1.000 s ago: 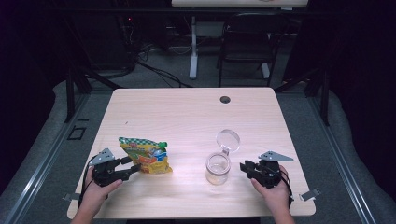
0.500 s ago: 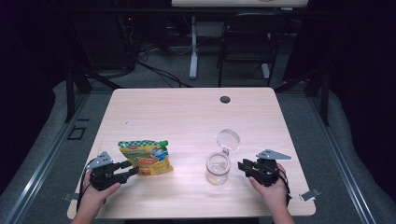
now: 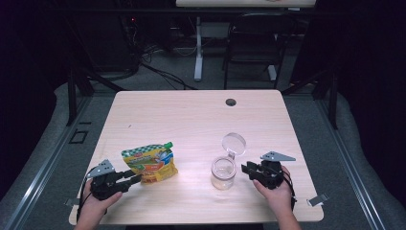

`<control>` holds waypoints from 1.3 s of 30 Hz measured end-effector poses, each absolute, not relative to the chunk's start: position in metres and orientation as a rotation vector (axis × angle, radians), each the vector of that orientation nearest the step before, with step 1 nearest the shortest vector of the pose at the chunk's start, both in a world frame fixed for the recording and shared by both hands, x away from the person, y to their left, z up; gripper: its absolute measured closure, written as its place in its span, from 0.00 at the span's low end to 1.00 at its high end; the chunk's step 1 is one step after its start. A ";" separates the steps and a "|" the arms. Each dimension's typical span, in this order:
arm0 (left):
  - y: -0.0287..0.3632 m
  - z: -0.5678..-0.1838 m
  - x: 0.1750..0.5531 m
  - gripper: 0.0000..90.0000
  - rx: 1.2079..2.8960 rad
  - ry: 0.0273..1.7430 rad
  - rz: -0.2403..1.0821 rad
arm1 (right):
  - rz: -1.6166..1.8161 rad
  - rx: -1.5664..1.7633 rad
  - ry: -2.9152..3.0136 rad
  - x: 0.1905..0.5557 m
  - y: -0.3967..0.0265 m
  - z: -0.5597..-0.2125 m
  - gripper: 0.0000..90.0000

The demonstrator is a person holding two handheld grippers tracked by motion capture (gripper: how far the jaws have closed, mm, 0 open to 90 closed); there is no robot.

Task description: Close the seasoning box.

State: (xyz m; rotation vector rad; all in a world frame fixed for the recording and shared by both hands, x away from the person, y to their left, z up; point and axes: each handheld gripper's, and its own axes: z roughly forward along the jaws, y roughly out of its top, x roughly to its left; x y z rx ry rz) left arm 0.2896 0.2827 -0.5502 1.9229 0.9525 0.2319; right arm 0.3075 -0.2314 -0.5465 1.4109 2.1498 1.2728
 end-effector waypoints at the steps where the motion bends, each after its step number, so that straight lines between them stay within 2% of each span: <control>1: 0.282 -0.550 0.289 0.69 1.920 0.952 0.227 | 1.273 1.411 2.150 0.307 -0.231 -0.547 0.75; 10: 0.277 -0.549 0.287 0.72 1.920 0.951 0.213 | 1.282 1.419 2.147 0.308 -0.232 -0.547 0.75; 26: 0.269 -0.545 0.279 0.84 1.966 0.914 0.176 | 1.281 1.422 2.150 0.309 -0.230 -0.547 0.74; 39: 0.264 -0.544 0.276 0.86 1.969 0.915 0.161 | 1.289 1.422 2.151 0.310 -0.231 -0.547 0.73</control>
